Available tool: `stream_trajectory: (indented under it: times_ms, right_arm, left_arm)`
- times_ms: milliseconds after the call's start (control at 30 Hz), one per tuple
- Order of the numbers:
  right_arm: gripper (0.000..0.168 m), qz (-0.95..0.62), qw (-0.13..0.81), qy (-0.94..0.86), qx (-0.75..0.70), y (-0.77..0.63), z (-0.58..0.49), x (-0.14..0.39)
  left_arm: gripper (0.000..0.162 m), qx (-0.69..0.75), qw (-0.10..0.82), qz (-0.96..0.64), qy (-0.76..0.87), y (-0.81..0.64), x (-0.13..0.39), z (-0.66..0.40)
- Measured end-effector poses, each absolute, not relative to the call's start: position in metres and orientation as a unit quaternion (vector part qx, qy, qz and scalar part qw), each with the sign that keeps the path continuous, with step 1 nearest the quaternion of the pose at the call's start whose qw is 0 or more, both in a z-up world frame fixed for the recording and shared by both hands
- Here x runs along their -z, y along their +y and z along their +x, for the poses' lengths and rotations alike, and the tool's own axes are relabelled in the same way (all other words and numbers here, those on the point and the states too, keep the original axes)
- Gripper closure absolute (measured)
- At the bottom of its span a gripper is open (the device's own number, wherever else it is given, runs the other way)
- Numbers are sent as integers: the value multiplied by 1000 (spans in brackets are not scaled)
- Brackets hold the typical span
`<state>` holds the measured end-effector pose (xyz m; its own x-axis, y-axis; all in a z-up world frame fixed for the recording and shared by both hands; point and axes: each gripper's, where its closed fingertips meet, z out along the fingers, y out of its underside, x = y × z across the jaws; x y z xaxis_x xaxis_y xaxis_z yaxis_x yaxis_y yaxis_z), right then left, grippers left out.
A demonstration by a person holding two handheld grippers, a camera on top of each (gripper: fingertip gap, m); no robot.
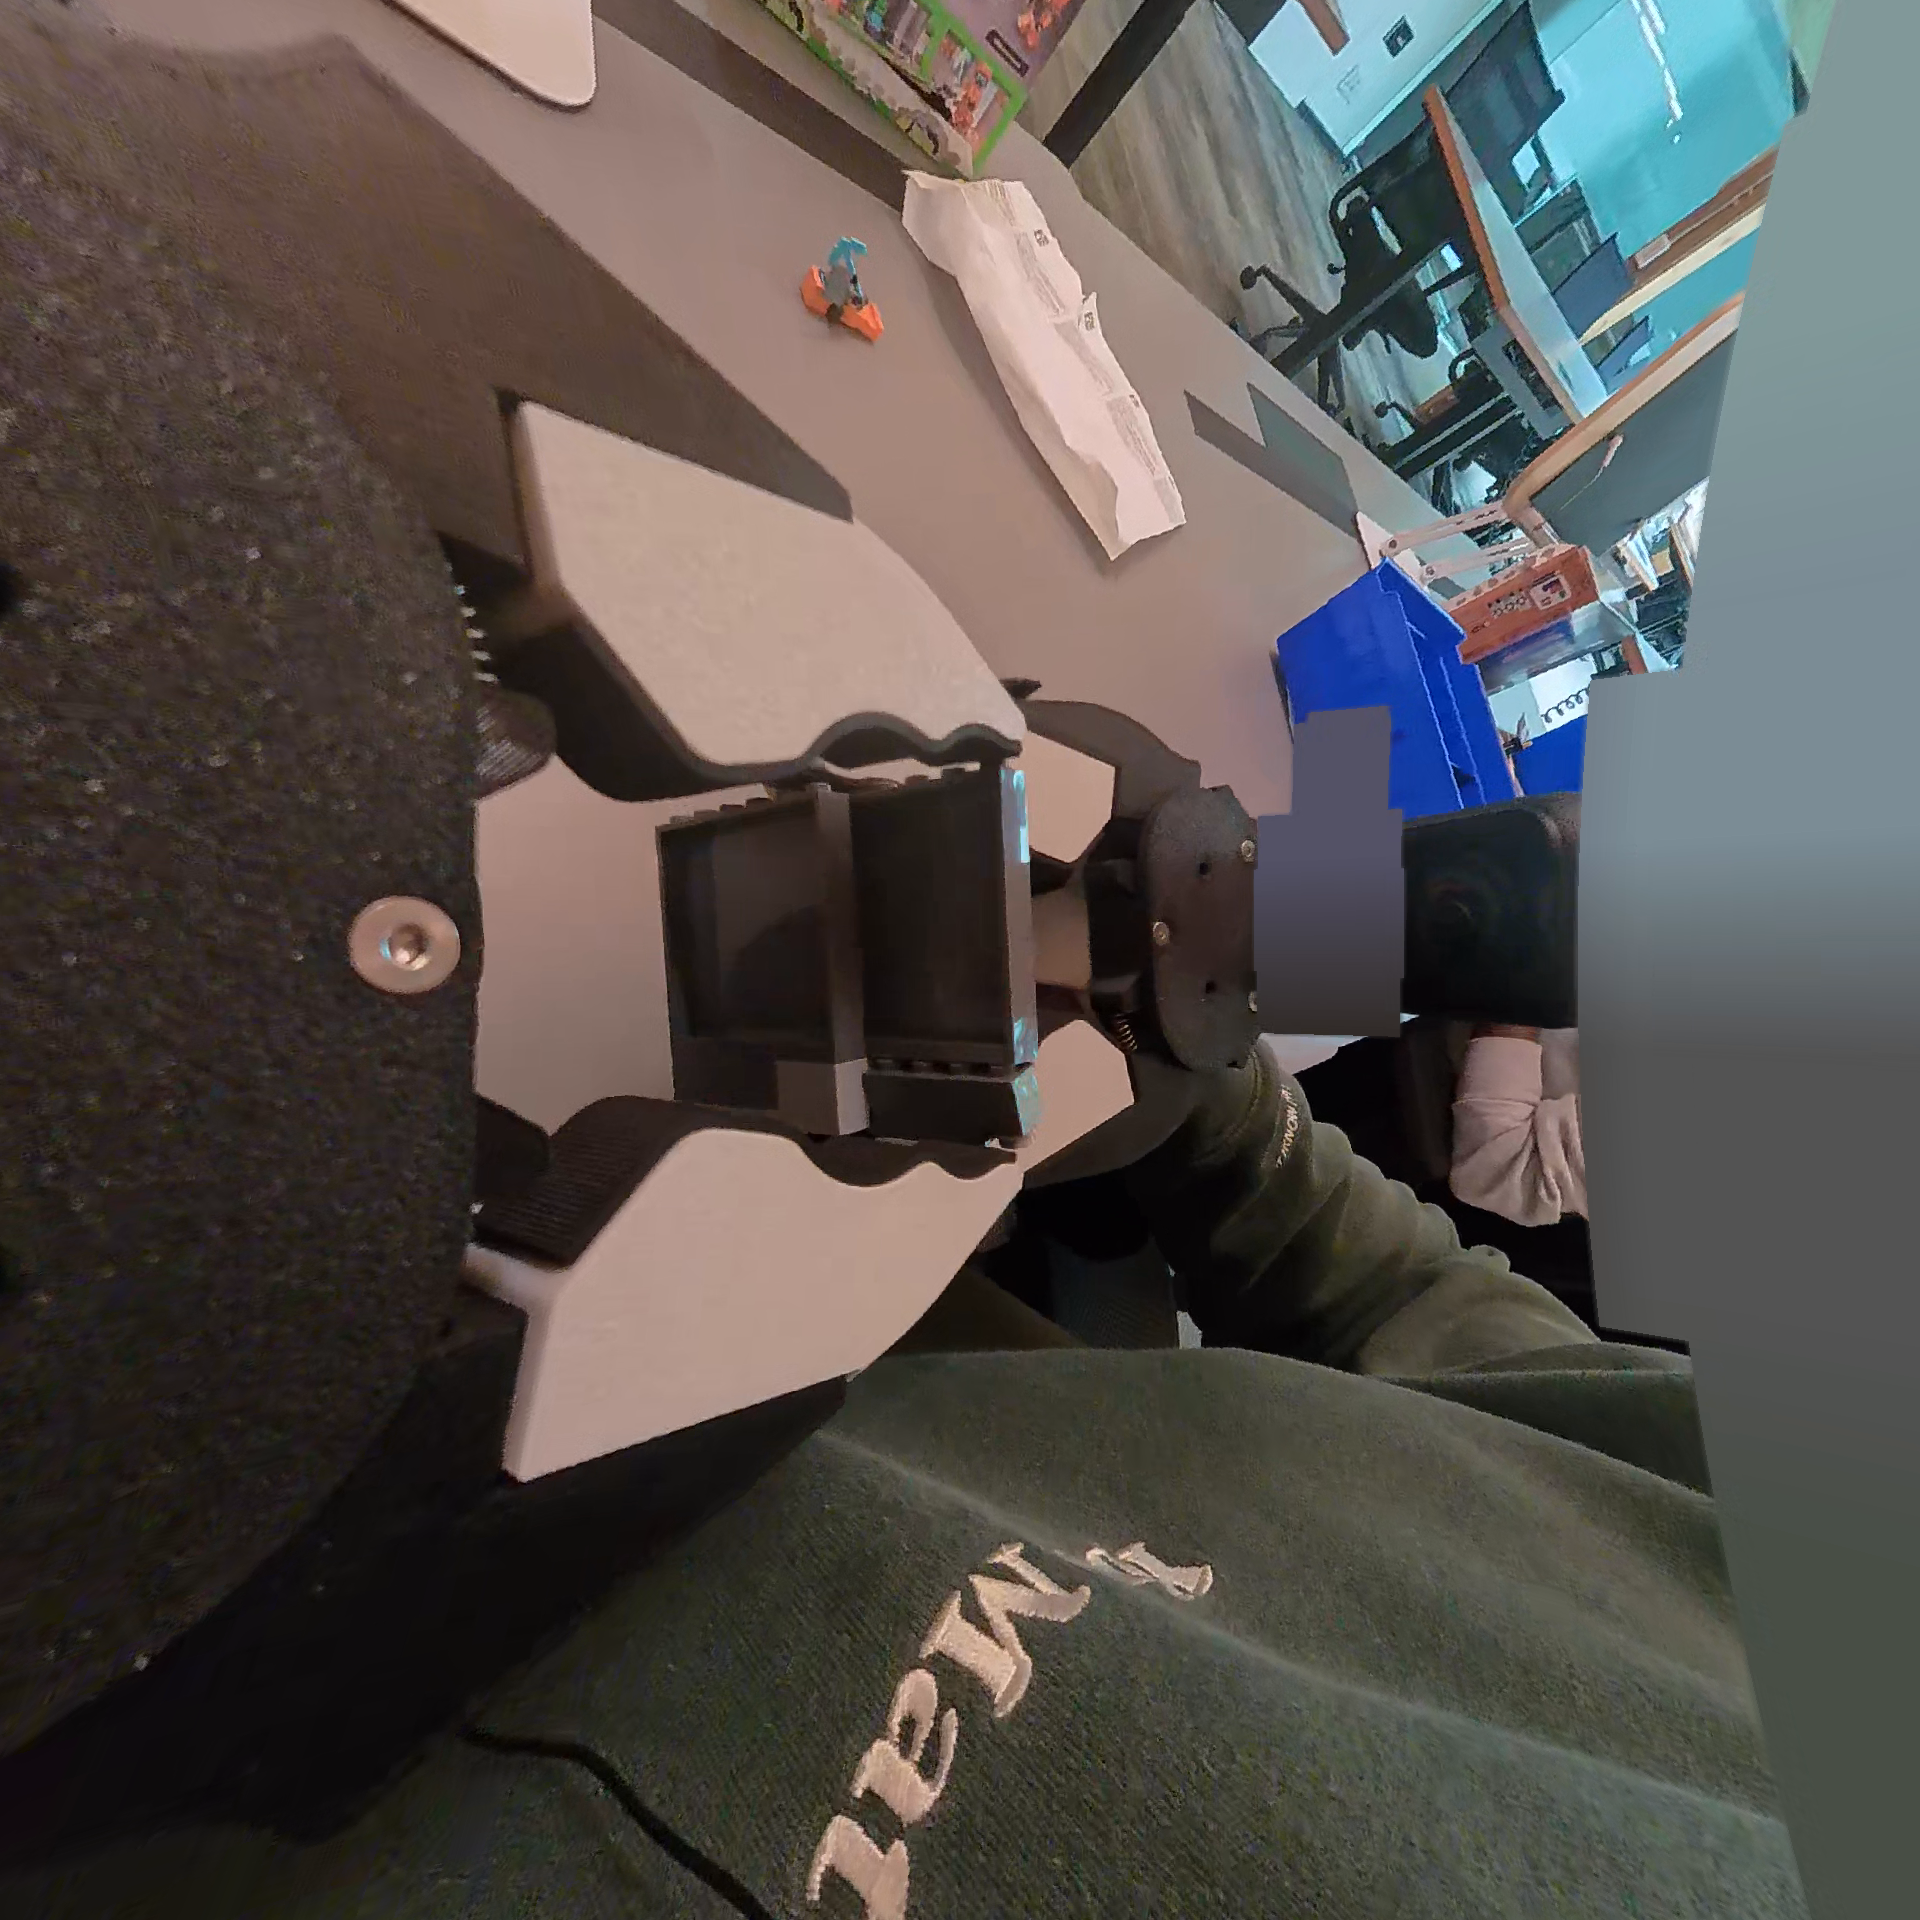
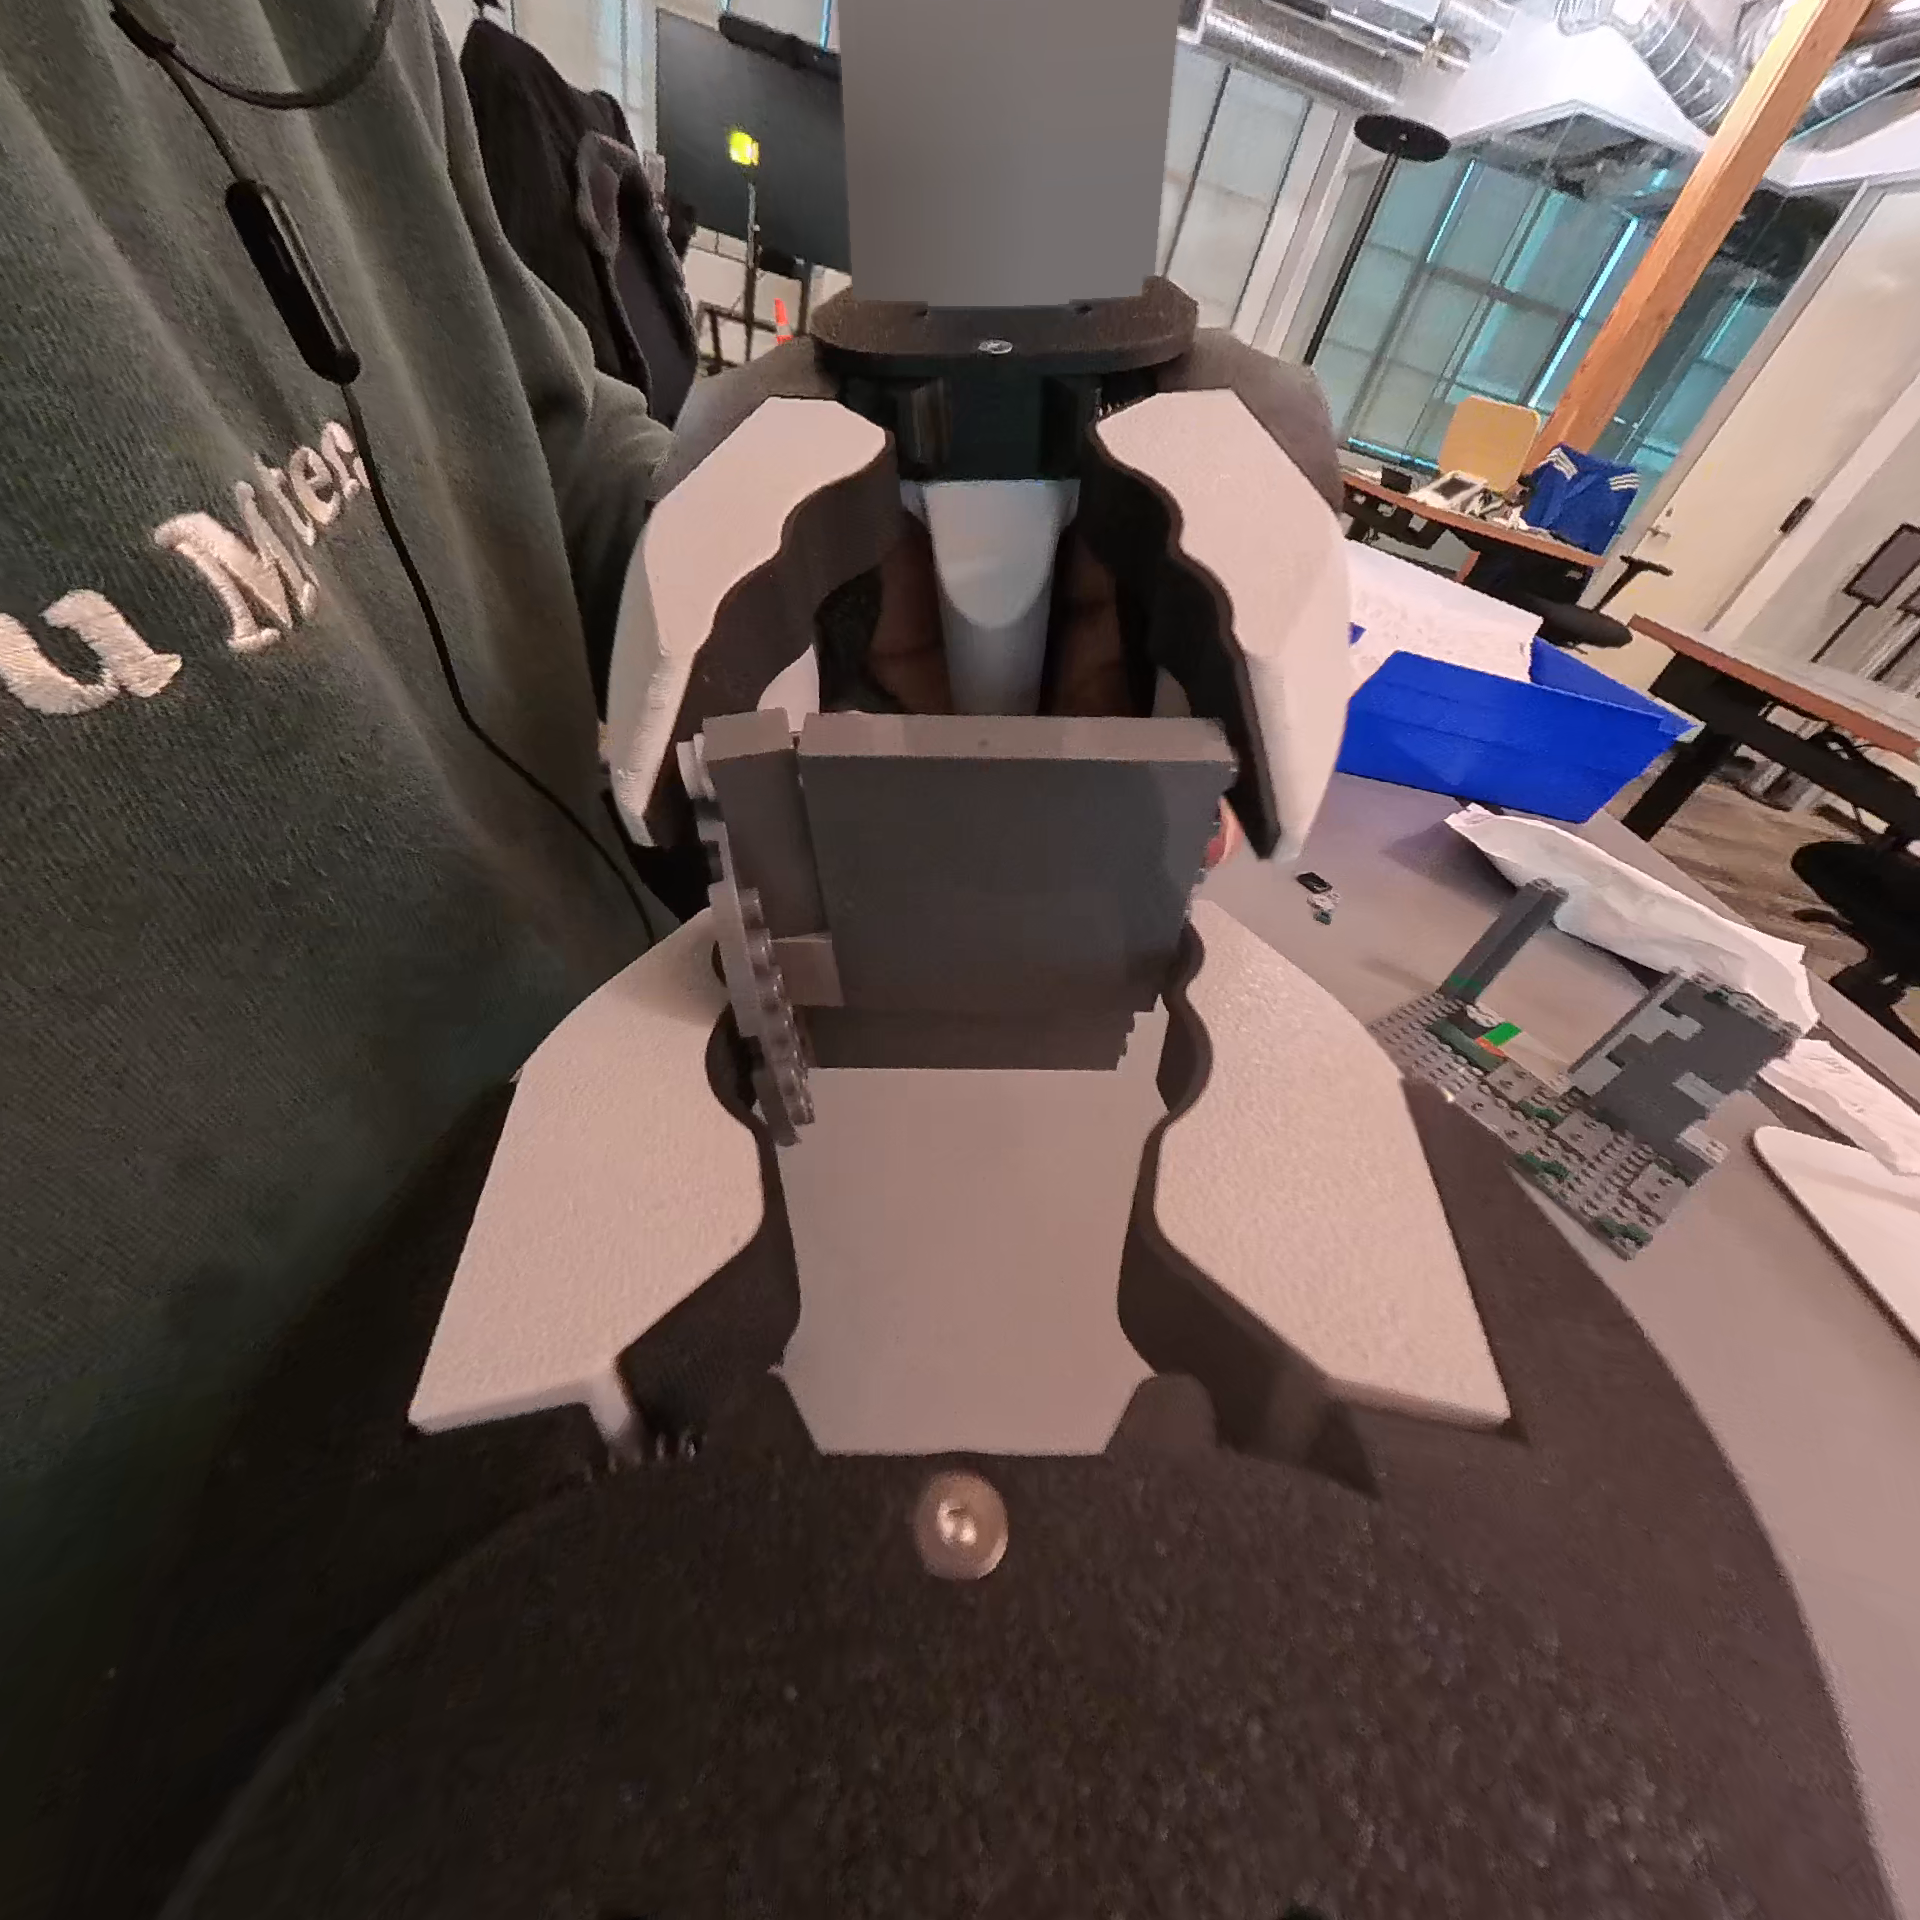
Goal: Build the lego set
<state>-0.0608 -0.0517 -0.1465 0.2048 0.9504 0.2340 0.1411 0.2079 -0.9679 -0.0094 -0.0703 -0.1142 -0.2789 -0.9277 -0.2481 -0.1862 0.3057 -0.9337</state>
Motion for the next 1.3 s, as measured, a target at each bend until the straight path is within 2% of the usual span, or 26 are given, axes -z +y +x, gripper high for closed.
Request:
stream_trajectory:
  times_ms: [500,633,733,800,1000,1167,1300]
  right_arm:
    - [92,-531,554,-504,-397,-54,-61,146]
    - [93,-536,553,-504,-392,-53,-60,146]
    - [92,-545,551,-489,-401,-49,-57,144]
    - [92,-549,552,-478,-406,-46,-54,142]
    - [93,-548,546,-447,-449,-46,-52,135]
    - [93,-554,534,-433,-471,-44,-49,135]
    - [93,-564,514,-428,-484,-45,-50,138]
  left_arm:
    - [90,411,432,-421,683,-56,135,-24]
    - [103,422,423,-417,685,-60,137,-25]
    - [125,428,428,-403,687,-66,135,-25]
    - [128,432,432,-407,679,-64,133,-25]
    - [114,473,424,-429,642,-55,123,-33]
    - [96,485,404,-457,626,-48,130,-34]
    - [94,503,385,-481,607,-38,142,-32]
